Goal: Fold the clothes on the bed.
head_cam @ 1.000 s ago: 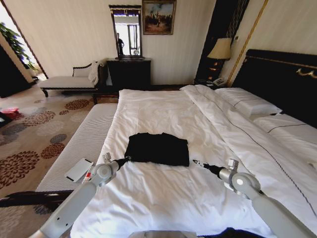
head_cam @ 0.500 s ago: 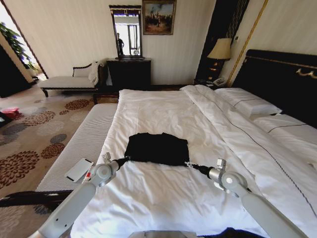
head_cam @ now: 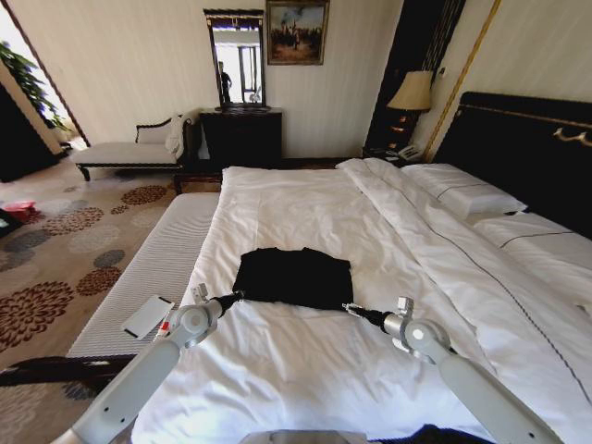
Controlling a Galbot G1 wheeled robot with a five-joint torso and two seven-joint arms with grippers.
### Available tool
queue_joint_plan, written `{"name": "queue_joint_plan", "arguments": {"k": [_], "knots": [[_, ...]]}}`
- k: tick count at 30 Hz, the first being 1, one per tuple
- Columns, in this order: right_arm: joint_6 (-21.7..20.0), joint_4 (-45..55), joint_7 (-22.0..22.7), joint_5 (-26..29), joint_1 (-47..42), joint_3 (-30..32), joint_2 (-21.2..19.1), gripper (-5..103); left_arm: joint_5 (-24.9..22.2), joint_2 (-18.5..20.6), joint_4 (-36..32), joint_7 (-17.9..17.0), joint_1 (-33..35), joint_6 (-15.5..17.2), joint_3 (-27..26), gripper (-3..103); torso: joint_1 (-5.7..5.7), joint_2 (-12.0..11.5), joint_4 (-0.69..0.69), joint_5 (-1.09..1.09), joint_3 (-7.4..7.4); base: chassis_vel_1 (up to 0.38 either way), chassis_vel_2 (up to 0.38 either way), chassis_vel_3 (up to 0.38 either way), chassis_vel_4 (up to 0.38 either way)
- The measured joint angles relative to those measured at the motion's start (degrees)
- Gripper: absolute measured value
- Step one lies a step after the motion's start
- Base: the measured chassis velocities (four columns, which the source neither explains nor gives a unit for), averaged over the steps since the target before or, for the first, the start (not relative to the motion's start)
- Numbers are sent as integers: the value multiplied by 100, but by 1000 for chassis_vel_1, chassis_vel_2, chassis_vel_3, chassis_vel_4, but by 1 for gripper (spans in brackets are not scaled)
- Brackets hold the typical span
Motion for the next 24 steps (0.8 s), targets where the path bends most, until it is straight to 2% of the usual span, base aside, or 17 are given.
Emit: {"name": "queue_joint_plan", "arguments": {"k": [2, 4, 5, 6, 8, 10, 11, 12, 16, 24], "knots": [[9, -9, -6, -8, 15, -12, 8, 57, 10, -3, 5, 1, 0, -2, 4, 2, 0, 0, 0, 0, 0, 0, 0, 0, 0], [11, -10, -7, -9, 18, -14, 10, 57, 13, -3, 7, 4, 0, -2, 4, 2, 0, 0, 0, 0, 0, 0, 0, 0, 0], [15, -9, -7, -12, 19, -15, 14, 46, 21, -1, 11, 9, 1, -4, 5, 2, 0, 0, 0, 0, 0, 0, 0, 0, 0], [17, -2, -7, -13, 17, -15, 17, 46, 23, 3, 15, 16, 1, -5, 4, 2, 0, 0, 0, 0, 0, 0, 0, 0, 0], [21, 21, -5, -14, 5, -11, 18, 35, 27, 9, 24, 27, 3, -10, -8, 2, 0, 0, 0, 0, 0, 0, 0, 0, 0], [22, 26, -5, -14, 2, -8, 18, 35, 28, 10, 27, 29, 3, -13, -13, 2, 0, 0, 0, 0, 0, 0, 0, 0, 0], [26, 40, -5, -14, -9, 6, 7, 24, 37, 6, 28, 32, 5, -22, -22, 2, 0, 0, 0, 0, 0, 0, 0, 0, 0], [27, 46, -7, -13, -13, 16, -2, 24, 46, 4, 28, 33, 7, -23, -22, 2, 0, 0, 0, 0, 0, 0, 0, 0, 0], [29, 84, -29, -2, -38, 76, -34, 4, 89, -4, 1, 33, 20, -40, -12, 2, 0, 0, 0, 0, 0, 0, 0, 0, 0], [32, 192, -49, -6, -162, 176, -47, 0, 129, 18, -78, 33, 60, -55, -6, 2, 0, 0, 0, 0, 0, 0, 0, 0, 0]]}}
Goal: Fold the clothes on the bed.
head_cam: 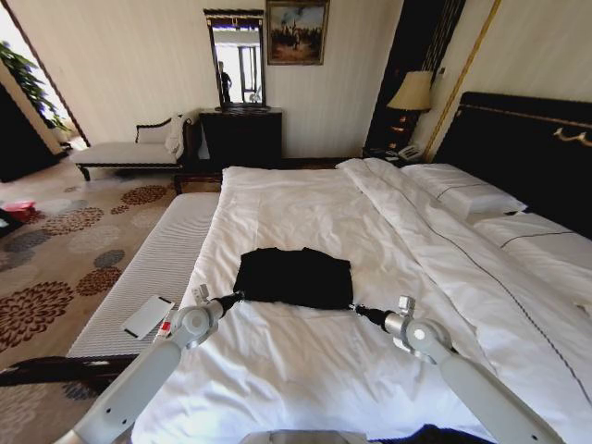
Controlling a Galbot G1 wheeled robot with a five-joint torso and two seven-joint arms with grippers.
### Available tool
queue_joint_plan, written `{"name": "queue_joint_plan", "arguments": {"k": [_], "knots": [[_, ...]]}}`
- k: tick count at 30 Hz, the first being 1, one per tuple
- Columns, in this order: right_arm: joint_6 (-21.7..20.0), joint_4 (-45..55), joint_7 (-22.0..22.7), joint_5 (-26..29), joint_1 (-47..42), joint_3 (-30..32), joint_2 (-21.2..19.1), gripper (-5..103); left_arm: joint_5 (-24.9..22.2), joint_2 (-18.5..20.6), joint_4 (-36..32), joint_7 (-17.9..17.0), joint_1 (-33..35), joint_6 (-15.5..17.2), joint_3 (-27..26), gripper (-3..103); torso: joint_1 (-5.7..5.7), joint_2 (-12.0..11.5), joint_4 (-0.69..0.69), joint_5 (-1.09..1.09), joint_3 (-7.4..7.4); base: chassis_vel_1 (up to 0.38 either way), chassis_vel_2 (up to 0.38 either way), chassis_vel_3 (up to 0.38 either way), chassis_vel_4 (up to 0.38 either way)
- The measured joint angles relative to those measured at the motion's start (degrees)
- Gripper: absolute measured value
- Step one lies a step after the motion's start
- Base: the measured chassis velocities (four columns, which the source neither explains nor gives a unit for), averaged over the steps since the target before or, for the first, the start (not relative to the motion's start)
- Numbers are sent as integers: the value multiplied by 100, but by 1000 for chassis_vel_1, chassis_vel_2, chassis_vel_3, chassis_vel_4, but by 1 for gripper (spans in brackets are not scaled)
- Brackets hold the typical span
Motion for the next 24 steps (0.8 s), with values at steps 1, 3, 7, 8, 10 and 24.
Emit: {"name": "queue_joint_plan", "arguments": {"k": [1, 3, 7, 8, 10, 24], "knots": [[1, 28, -26, -33, -59, 36, -12, 0, 10, 12, -43, 0, 30, -7, -14, 2, 0, 0, 0, 0, 0, 0, 0, 0, 0], [2, 54, -52, -77, -118, 74, -24, 0, 18, 27, -85, 0, 65, -8, -30, 2, 0, 0, 0, 0, 0, 0, 0, 0, 0], [17, 111, -160, -272, -293, 165, -108, 0, 50, 143, -224, 20, 209, -9, -91, 2, 0, 0, 0, 0, 0, 0, 0, 0, 0], [17, 111, -160, -272, -293, 165, -108, 0, 50, 143, -224, 20, 209, -9, -91, 2, 0, 0, 0, 0, 0, 0, 0, 0, 0], [38, 235, -234, -376, -435, 241, -175, 0, 72, 253, -424, 22, 327, -10, -144, 2, 0, 0, -1, 0, 0, 0, 0, 0, 0], [23, 1227, -325, -521, -1722, 1368, -179, 0, 367, 613, -1367, 87, 1256, -106, -480, 2, -1, 0, 0, 0, -1, 0, 0, 0, 0]]}}
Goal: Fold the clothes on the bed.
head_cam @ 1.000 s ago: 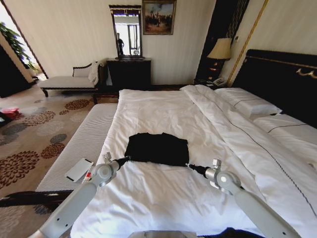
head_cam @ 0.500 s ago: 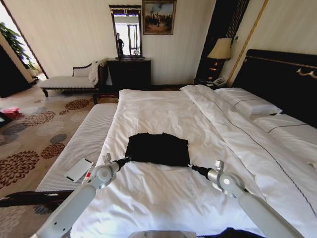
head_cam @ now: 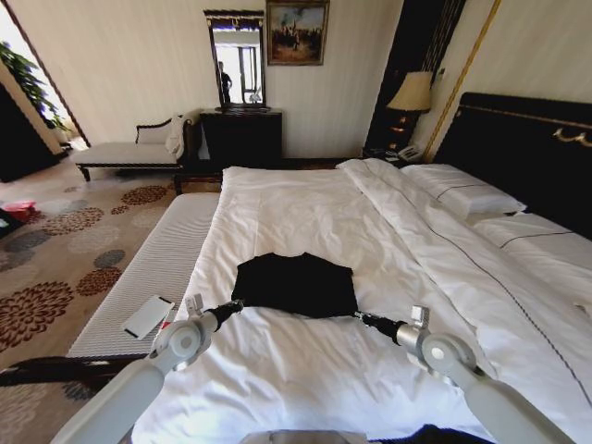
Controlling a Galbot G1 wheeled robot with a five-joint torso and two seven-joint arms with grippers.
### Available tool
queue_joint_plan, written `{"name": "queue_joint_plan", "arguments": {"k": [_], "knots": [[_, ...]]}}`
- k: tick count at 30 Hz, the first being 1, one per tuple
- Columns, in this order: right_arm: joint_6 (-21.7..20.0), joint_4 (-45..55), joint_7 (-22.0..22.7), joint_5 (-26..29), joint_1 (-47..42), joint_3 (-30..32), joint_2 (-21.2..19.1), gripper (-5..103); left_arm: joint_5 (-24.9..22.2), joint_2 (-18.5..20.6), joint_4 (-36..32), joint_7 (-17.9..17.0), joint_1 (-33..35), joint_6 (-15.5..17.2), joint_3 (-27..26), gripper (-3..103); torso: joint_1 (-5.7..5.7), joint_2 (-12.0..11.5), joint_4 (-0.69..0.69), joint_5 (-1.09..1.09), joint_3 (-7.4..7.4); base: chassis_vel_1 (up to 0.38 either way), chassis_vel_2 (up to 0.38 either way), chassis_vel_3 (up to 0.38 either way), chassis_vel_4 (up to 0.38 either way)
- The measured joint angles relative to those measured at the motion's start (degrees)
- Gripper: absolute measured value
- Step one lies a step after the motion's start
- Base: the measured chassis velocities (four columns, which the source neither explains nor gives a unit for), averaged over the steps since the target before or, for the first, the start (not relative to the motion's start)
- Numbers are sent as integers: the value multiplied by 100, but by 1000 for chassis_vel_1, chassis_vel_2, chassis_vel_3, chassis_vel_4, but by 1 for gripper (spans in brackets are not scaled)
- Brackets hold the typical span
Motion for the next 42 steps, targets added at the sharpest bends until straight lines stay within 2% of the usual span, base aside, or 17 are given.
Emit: {"name": "queue_joint_plan", "arguments": {"k": [9, 12, 20, 29, 32, 38, 42], "knots": [[104, 518, -294, -415, -1224, 799, 208, 0, 118, 50, -546, 55, 1038, -1, -624, 2, 0, 0, -1, 0, 0, 0, 0, 0, 0], [146, 797, -359, -524, -1623, 1067, 291, 0, 197, -27, -825, 108, 1606, -5, -1016, 2, 0, 0, -1, -1, -1, 0, 0, 0, 0], [225, 1115, -431, -855, -2069, 1299, 478, 0, 609, -275, -1346, 204, 2389, -91, -1385, 2, 0, 1, 1, -1, 0, 0, 0, 0, 0], [494, 1270, -812, -1456, -2744, 1574, 910, 0, 834, -331, -1720, 312, 3096, -152, -1703, 2, 1, 1, -2, 0, 0, 0, 0, 0, 0], [563, 1386, -875, -1595, -3003, 1633, 1051, 0, 1157, -477, -1741, 467, 3511, -244, -1741, 2, 0, 1, 0, 0, 0, 0, 0, 0, 0], [612, 1508, -932, -1704, -3242, 1681, 1140, 0, 1249, -567, -1857, 602, 3927, -297, -1963, 2, 0, 1, -1, -1, 0, 0, 0, 0, 0], [676, 1606, -1002, -1858, -3493, 1687, 1299, 0, 1254, -560, -1995, 755, 4352, -356, -2313, 2, 1, 1, -1, 0, 0, 0, 0, 0, 0]]}}
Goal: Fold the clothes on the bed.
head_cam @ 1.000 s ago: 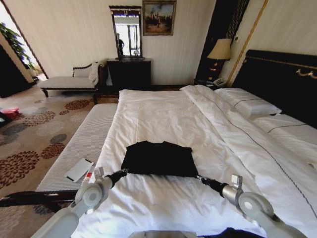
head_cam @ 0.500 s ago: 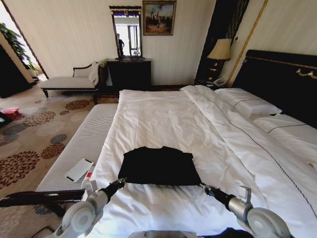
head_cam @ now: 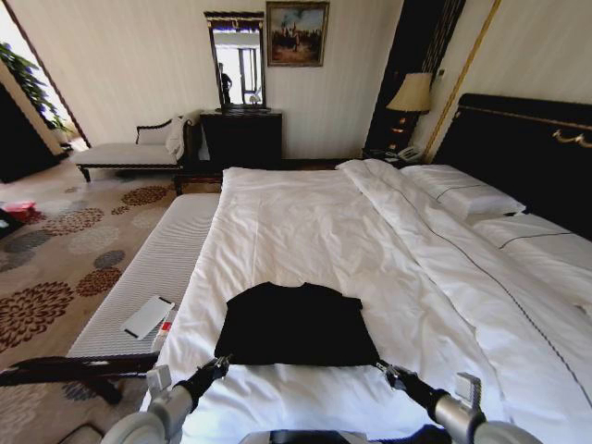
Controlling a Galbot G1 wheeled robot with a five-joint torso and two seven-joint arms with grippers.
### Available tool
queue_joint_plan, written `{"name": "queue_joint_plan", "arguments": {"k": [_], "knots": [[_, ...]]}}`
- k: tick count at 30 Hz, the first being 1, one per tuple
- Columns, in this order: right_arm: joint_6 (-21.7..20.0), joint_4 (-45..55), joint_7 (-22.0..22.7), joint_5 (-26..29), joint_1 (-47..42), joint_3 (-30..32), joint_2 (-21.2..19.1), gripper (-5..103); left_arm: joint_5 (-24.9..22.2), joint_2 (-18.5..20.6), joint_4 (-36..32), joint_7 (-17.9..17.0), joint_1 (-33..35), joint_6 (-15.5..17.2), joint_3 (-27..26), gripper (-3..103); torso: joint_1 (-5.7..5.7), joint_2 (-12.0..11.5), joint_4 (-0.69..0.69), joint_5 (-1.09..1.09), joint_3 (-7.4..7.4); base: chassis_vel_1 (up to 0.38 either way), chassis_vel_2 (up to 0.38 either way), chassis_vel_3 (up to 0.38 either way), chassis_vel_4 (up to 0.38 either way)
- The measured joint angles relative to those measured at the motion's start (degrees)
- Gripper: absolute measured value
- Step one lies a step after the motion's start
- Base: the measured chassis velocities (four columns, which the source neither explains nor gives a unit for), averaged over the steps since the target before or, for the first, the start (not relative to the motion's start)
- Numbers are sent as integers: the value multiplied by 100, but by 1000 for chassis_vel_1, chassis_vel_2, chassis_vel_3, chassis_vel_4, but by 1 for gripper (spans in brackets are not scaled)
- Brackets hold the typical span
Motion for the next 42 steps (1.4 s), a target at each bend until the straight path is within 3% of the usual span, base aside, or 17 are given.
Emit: {"name": "queue_joint_plan", "arguments": {"k": [12, 24, 32, 42], "knots": [[127, -18, -65, -38, -134, 66, 122, 0, 154, -207, 76, 88, 100, -95, 41, 2, 0, -1, 0, 0, 0, 0, 0, 0, 0], [11, -34, 142, 287, 234, 75, -66, 0, 135, -81, 195, -229, -448, -28, 376, 2, 0, -1, 0, 0, 1, 0, 0, 0, 0], [-186, -123, 495, 835, 882, 10, -448, 0, -582, 272, 344, -897, -2004, 178, 869, 2, 1, -2, -1, 0, 2, 0, 0, 0, 0], [-344, -415, 733, 1436, 1525, -173, -880, 0, -850, 421, 730, -1140, -2797, 208, 1360, 2, 1, -2, 1, 0, 1, 0, 0, 0, 0]]}}
